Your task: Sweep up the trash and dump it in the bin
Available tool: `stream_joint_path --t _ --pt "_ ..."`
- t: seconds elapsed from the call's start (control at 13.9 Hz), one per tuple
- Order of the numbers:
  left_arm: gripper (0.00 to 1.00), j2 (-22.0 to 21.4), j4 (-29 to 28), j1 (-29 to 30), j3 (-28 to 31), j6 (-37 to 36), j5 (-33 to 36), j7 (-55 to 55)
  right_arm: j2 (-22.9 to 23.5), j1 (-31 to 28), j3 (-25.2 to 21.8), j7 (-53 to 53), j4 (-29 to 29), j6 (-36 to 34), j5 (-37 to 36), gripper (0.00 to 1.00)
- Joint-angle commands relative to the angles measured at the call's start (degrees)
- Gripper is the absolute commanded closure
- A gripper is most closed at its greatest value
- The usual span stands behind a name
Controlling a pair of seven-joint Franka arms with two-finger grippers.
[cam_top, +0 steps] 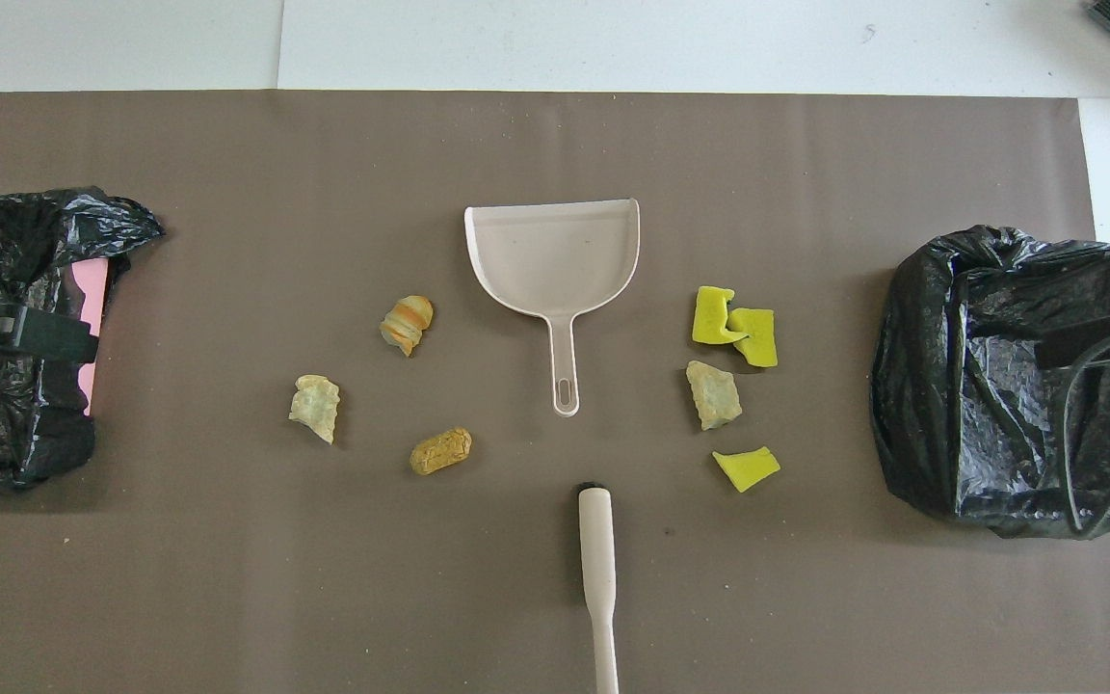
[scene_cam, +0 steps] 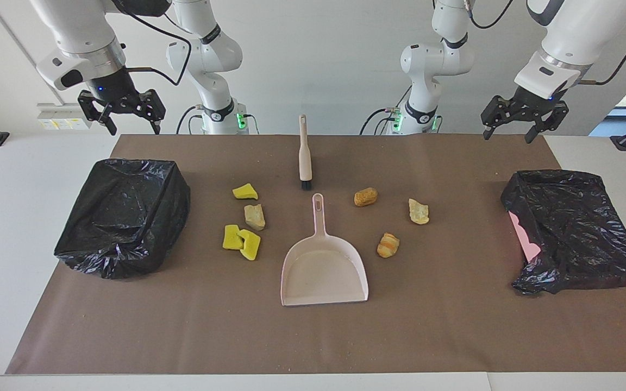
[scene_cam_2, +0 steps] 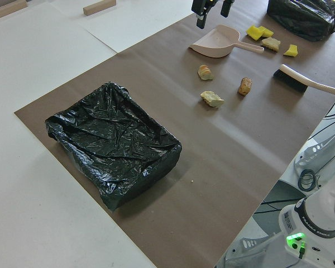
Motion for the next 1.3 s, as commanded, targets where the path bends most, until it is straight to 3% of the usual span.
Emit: stream_joint_path --t 0.0,0.5,0.72,1.08,1.23 --pt "0.0 -1.3 -1.0 -0.3 -0.3 -0.4 0.0 -1.3 -0.4 -0.4 0.0 -0.9 -0.2 0.4 1.1 0.0" --pt "0.0 -3.5 -6.6 -2.5 -5.1 0.3 -0.2 -8.1 -0.4 -0.5 0.0 -0.9 -0.2 0.4 1.1 0.0" --pt "0.0 -4.3 -11.4 -11.4 -5.3 2.0 -0.3 -20.1 -0.4 -0.5 0.0 -0.9 -0.2 0.5 1.1 0.0" --pt "0.0 -8.2 -24.7 -21.3 -5.3 12.0 -4.0 -26.9 -0.4 -0.4 0.0 -0.9 -0.2 0.4 1.1 0.0" --pt "0.0 -8.2 -27.5 -26.6 -5.3 14.1 -4.0 -33.6 -0.4 -0.5 0.0 -0.9 -0.2 0.5 1.1 0.0"
